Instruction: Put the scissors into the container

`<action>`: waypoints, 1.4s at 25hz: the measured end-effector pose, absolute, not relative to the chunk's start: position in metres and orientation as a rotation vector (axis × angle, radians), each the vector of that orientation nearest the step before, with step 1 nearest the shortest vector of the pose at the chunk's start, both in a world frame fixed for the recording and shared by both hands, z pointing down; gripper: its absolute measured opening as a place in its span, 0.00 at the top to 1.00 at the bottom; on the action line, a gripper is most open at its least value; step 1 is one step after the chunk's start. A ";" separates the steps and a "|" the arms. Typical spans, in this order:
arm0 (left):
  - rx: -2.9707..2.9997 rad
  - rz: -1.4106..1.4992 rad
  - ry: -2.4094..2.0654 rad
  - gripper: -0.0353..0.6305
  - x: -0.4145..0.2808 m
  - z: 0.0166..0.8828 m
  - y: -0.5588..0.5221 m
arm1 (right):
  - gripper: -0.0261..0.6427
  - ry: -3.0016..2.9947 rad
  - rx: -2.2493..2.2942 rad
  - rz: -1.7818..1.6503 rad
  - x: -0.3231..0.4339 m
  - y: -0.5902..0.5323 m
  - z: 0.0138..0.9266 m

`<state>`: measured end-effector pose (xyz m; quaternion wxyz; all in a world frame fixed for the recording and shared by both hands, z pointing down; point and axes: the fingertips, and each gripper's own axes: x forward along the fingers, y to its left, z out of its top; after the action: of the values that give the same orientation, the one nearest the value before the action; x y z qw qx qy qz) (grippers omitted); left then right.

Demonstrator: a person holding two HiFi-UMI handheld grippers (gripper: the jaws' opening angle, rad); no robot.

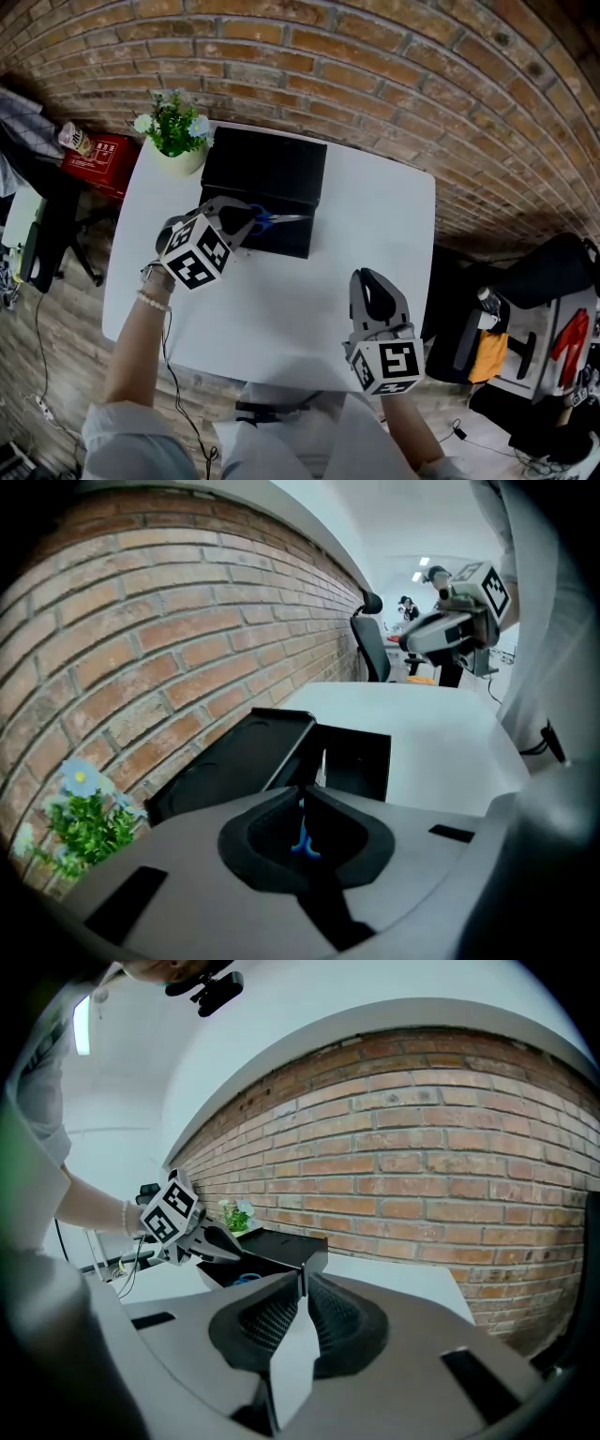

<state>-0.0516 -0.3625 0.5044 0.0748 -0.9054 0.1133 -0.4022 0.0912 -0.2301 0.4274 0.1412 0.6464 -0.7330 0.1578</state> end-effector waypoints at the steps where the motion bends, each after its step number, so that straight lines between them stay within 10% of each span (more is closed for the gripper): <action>1: -2.745 -1.163 0.386 0.90 -0.052 0.494 -0.359 | 0.87 -2.127 1.859 0.443 0.090 -0.230 0.423; 35: -2.728 -0.492 1.330 0.92 -0.102 0.281 -0.177 | 0.87 -2.498 1.553 0.088 0.043 -0.162 0.298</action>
<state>-0.1019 -0.1771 0.2813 0.0335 -0.8868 0.4323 -0.1601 0.0430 -0.1621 0.2984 0.0992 0.5252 -0.8446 0.0297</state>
